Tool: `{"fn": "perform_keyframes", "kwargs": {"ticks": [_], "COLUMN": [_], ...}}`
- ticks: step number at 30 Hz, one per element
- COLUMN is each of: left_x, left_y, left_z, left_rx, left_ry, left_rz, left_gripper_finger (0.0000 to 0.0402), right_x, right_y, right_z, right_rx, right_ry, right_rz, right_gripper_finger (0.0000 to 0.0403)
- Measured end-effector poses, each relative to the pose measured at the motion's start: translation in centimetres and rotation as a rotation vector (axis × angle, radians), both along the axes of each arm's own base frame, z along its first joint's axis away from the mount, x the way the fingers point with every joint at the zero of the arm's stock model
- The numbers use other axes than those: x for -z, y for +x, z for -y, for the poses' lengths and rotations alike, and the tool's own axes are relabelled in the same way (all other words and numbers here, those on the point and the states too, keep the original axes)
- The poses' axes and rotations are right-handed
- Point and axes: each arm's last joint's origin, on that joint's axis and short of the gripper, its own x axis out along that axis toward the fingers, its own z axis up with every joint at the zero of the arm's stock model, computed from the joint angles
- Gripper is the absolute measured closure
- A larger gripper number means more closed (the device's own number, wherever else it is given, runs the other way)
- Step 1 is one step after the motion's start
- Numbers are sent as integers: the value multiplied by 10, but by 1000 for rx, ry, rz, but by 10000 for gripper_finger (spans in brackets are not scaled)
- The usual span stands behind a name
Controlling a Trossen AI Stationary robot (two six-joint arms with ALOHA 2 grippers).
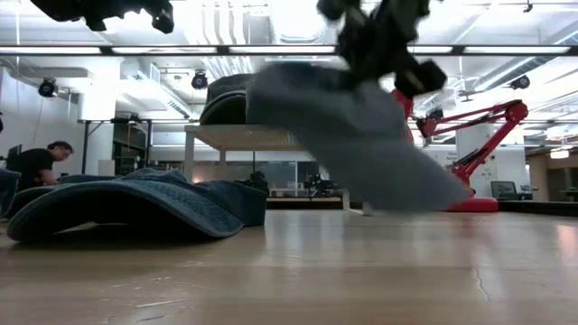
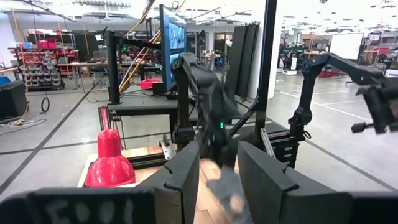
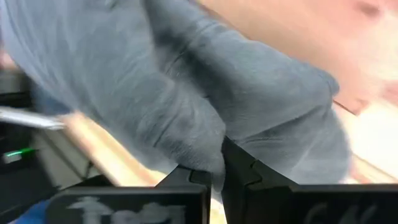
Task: Pick & Place hat
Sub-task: Stack the gray cap on the gray cap on the shelf
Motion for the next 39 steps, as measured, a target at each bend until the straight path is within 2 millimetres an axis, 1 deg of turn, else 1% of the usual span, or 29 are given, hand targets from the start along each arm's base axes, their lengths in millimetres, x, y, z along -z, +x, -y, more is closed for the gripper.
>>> {"fn": "perform_keyframes", "kwargs": {"ticks": [5,8,12,15,18,22,29,35,39], "left_x": [0,0,0,0,0,0,0,-1,-1], "left_y": [0,0,0,0,0,0,0,0,0], "left_z": [0,0,0,0,0,0,1,1,1], "left_rx": [0,0,0,0,0,1,1,1,0], "left_ry": [0,1,0,0,-8,-16,-20,-18,-18], "left_rz": [0,0,0,0,-3,-5,-7,-6,-6], "left_gripper_finger": [287,287,287,287,287,287,287,287,287], "right_x": [-54,-81,-112,-128,-138,-148,-155,-157,-163], "right_y": [-9,-11,-10,-4,6,23,54,76,83], "right_z": [1,2,8,13,18,29,52,73,88], "right_rx": [-9,25,89,149,214,347,485,589,642], "right_ry": [-20,-62,-125,-171,-190,-164,-76,8,27], "right_rz": [187,278,376,440,522,641,778,812,815], "right_gripper_finger": [394,394,394,394,394,394,394,394,394]}}
